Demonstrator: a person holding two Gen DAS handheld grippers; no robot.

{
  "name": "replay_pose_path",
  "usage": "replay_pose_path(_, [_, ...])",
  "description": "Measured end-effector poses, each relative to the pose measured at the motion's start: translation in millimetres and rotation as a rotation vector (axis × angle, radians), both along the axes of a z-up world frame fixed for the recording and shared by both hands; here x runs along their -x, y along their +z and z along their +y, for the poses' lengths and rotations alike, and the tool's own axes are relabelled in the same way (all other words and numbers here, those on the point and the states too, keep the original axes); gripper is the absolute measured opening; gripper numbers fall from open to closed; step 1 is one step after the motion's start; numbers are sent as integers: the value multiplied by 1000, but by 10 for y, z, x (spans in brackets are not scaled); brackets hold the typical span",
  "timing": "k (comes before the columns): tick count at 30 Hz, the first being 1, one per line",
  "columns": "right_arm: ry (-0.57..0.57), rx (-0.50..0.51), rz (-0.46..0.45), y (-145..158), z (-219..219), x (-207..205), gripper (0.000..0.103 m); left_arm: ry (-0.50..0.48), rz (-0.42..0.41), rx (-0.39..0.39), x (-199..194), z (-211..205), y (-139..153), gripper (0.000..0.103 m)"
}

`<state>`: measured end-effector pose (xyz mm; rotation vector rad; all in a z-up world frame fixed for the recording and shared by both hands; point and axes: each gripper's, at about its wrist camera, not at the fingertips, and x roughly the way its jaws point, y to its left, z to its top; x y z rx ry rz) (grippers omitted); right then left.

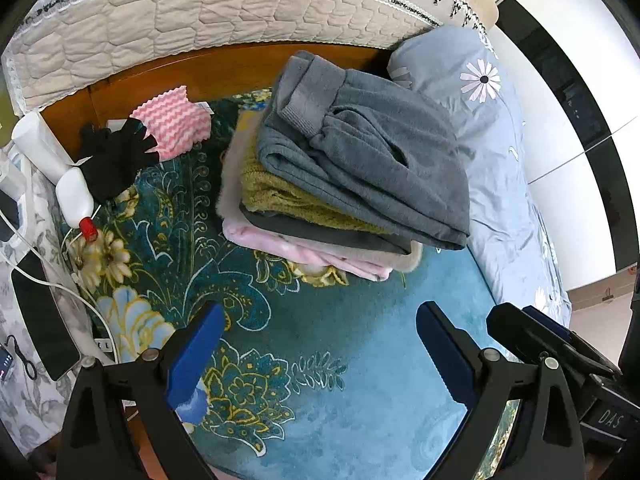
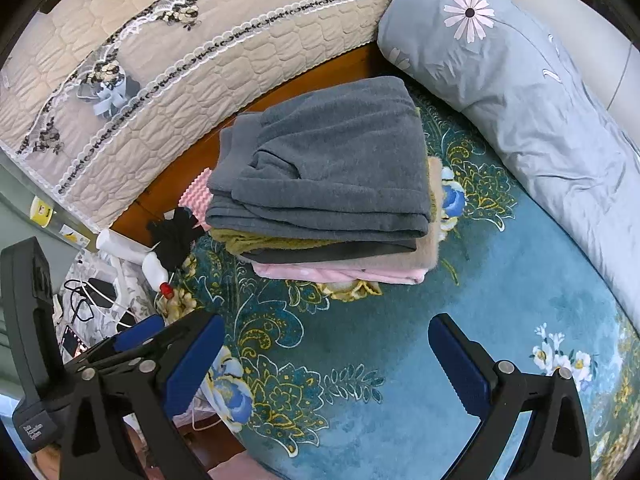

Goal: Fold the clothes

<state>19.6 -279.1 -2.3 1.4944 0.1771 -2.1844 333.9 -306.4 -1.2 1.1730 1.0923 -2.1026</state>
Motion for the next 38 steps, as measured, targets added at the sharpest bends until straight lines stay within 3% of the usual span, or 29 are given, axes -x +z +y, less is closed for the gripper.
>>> replay_pose_path(17, [30, -4, 18, 7, -15, -2, 103, 33, 12, -25, 3, -16, -19, 97])
replay_pose_path(28, [35, -4, 13, -11, -17, -3, 103, 40, -3, -17, 1, -8, -35, 97])
replay_pose_path(33, [35, -4, 9, -21, -12, 11, 103, 52, -24, 34, 6, 14, 15, 97])
replay_pose_path(38, [34, -2, 4, -32, -2, 16, 103, 52, -27, 17, 16, 8, -21, 97])
